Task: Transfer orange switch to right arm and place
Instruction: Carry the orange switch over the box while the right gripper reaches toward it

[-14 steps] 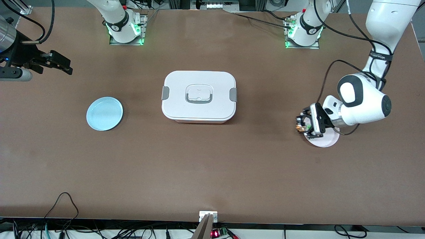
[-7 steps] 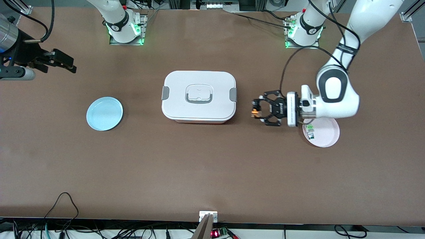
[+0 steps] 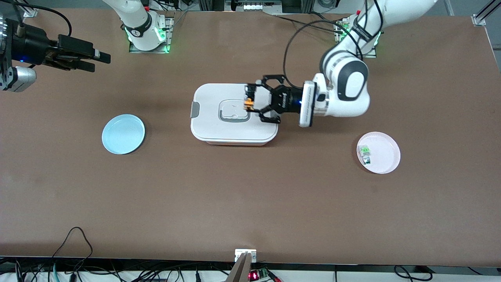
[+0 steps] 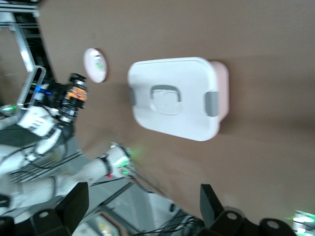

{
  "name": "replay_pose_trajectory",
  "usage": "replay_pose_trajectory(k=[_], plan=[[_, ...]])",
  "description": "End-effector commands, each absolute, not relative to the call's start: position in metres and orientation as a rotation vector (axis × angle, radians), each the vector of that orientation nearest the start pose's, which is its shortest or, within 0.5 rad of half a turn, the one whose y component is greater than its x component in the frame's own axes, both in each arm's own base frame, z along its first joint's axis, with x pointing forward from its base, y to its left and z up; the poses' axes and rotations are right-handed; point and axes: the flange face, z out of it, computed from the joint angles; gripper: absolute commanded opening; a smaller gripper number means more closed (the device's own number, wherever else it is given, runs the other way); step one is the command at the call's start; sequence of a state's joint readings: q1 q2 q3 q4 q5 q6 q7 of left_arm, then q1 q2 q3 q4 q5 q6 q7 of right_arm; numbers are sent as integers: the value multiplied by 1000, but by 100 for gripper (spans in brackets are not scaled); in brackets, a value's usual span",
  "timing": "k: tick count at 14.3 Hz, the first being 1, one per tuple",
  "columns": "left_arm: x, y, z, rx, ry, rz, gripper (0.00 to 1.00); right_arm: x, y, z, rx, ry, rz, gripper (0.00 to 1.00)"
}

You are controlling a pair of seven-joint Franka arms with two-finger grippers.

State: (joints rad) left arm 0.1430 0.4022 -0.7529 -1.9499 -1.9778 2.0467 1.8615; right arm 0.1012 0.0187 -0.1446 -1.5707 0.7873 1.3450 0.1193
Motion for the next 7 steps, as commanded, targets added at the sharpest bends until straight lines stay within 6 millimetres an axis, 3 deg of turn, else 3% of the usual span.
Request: replay_pose_trajectory(k=[1,4,7], plan=[[514,-393,417,1218,-560,876,0,542,68,616,-2150,108,371,100],[501,-413,432,1216,-507,878,0,550,75,590,-1958,92,386,100],[497,-425,450,1291,-521,892,0,550,86,548,-1818,129,386,100]])
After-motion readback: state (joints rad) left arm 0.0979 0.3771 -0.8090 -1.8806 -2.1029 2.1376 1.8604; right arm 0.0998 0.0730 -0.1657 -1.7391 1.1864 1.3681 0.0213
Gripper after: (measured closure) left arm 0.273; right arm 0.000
